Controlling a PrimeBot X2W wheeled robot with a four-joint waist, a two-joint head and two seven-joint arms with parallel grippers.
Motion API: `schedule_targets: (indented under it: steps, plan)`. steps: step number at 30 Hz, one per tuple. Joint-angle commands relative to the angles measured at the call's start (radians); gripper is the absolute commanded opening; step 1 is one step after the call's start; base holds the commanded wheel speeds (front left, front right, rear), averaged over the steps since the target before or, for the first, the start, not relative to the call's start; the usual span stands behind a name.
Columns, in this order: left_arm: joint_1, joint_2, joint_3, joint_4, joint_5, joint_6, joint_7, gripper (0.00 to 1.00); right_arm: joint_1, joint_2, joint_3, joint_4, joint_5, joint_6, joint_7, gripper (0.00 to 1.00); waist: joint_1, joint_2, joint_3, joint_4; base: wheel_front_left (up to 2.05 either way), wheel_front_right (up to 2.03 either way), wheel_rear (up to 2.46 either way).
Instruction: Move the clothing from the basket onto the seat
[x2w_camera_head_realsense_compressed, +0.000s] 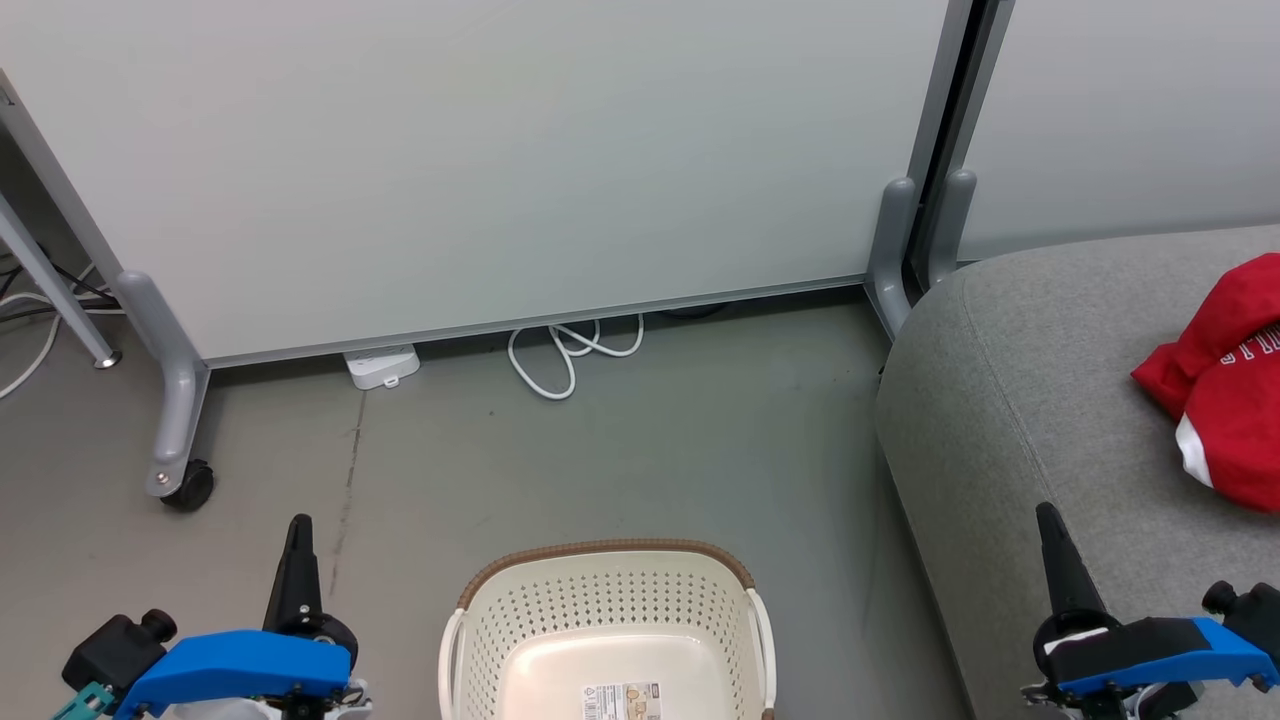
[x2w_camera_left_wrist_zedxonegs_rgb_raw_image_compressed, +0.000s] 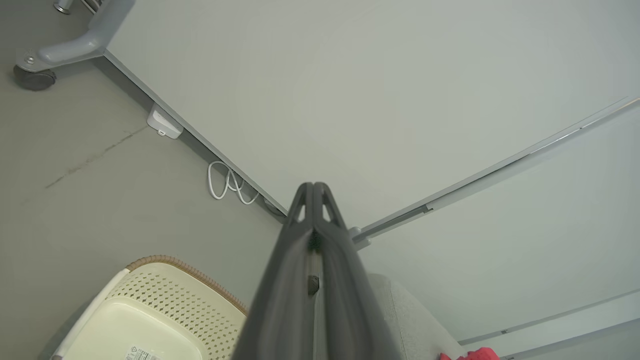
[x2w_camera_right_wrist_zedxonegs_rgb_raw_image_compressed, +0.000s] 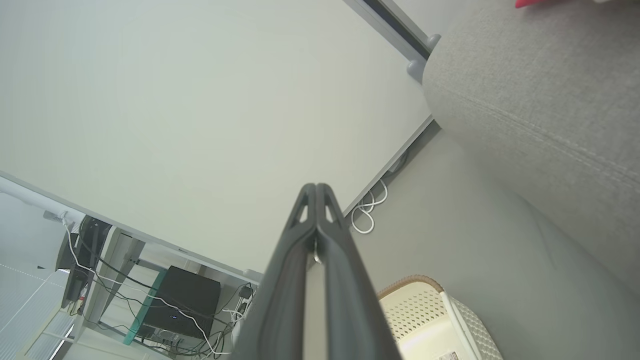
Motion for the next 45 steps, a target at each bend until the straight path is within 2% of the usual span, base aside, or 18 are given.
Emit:
schedule_targets:
  steps: [1, 45]
  plan:
    - [-0.027, 0.001, 0.004, -0.013, -0.022, -0.006, 0.005, 0.00, -0.024, -0.004, -0.003, -0.013, 0.023, 0.000, 0.004, 0.00, -0.0001, -0.0001, 0.000, 0.000, 0.00, 0.00, 0.00]
    - [-0.058, 0.000, 0.051, -0.021, -0.445, -0.013, 0.111, 0.00, -0.048, -0.005, -0.034, -0.035, 0.458, 0.000, 0.111, 0.00, -0.0001, -0.0001, 0.016, -0.022, 0.00, 0.00, 0.00]
